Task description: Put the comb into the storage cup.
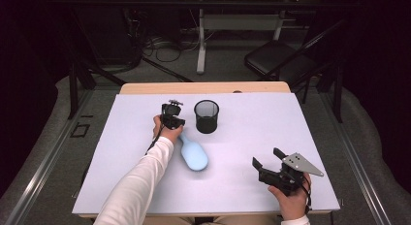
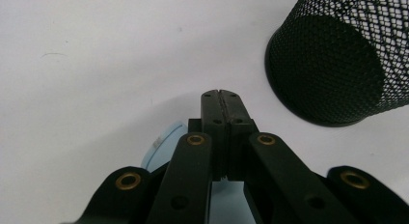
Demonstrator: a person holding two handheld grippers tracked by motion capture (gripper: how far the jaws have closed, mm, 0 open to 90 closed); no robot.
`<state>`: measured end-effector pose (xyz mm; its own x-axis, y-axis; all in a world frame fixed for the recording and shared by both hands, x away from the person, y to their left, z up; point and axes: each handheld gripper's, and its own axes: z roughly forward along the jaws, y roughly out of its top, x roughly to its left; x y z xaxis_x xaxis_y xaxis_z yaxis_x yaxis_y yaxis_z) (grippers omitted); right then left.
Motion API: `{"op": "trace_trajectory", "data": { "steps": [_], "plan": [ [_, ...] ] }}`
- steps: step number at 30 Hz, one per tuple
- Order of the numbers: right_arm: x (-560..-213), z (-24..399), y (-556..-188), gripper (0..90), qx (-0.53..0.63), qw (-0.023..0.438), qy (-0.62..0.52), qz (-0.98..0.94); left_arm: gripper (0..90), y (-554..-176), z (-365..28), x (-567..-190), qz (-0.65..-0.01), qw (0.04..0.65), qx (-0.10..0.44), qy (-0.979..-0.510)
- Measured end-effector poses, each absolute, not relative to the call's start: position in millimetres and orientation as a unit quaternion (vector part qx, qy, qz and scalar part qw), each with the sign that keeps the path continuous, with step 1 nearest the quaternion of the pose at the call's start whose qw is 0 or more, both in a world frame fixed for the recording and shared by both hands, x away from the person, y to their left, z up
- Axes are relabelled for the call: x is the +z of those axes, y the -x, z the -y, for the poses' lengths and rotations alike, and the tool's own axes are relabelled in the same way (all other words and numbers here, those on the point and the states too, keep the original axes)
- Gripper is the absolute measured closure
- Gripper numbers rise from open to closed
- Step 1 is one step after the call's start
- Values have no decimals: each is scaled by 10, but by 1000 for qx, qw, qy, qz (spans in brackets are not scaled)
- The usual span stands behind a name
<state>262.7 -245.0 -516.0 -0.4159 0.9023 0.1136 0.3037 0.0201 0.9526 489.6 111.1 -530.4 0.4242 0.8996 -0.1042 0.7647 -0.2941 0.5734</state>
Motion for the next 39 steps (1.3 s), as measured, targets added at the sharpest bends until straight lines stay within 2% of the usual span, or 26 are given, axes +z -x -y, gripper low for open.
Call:
{"op": "trace_trajectory", "data": {
  "steps": [20, 39],
  "plan": [
    [-5164, 2456, -2631, 143, 529, 279, -461, -656, 900, -4741, -1341, -5327, -516, 275, 121, -802],
    [-5168, 2456, -2632, 144, 526, 276, -464, -657, 900, -4414, -1663, -5362, -506, 287, 112, -806]
  ]
}}
